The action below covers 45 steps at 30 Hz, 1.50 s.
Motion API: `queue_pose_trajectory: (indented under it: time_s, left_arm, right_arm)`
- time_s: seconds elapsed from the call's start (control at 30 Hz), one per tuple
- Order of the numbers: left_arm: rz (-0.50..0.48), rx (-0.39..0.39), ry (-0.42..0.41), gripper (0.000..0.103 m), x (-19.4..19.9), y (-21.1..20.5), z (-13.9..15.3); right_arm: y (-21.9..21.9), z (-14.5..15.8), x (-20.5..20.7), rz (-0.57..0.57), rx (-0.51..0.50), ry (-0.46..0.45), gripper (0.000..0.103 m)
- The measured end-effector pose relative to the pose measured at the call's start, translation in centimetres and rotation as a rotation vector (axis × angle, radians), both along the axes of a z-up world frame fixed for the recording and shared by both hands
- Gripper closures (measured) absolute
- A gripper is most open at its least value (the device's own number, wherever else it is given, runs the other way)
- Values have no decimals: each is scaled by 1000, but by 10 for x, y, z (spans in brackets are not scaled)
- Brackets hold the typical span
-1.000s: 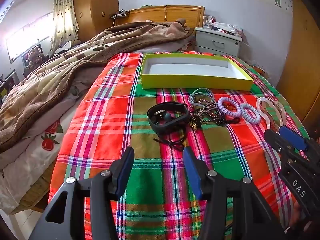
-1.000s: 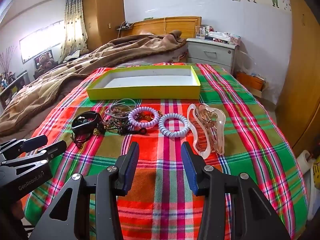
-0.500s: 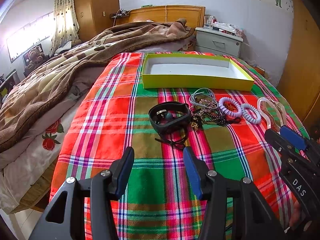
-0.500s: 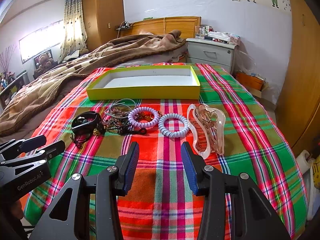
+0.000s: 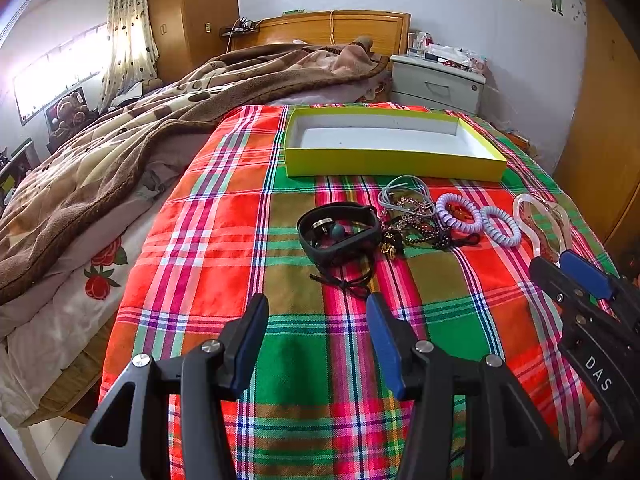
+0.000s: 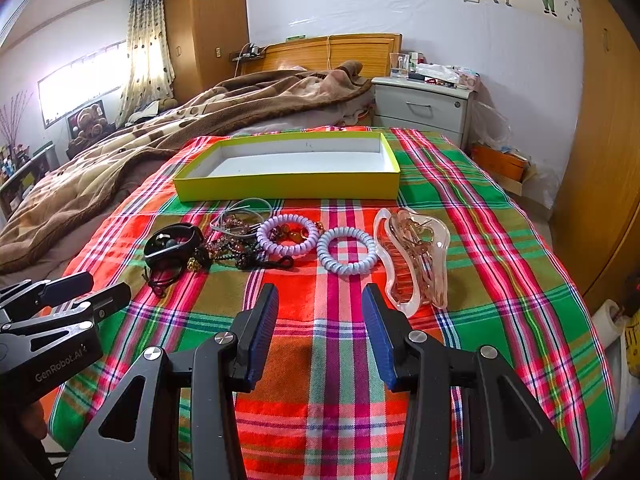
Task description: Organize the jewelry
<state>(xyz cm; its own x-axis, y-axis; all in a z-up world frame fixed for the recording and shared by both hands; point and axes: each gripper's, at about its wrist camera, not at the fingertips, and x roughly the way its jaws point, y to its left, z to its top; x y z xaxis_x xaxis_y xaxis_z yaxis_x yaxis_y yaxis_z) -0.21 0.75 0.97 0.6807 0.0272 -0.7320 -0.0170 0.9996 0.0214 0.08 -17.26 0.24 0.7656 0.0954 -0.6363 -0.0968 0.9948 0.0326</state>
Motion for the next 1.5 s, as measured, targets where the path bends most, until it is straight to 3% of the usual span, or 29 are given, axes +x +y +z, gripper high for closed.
queue_pose_trajectory:
  time_s: [0.93, 1.3, 1.4, 1.5]
  left_arm:
    - [-2, -4, 10, 50, 1, 1, 0]
    - [-25, -80, 40, 50, 16, 16, -3]
    - [-37, -97, 58, 50, 23, 19, -5]
    - [-50, -134, 72, 50, 29, 23, -6]
  right_arm:
    - [-1, 0, 0, -1, 2, 0, 59]
    - [-35, 11, 6, -66, 41, -46, 58]
    - [-46, 11, 15, -77, 36, -27, 49]
    - [-56, 7, 25, -92, 30, -2, 48]
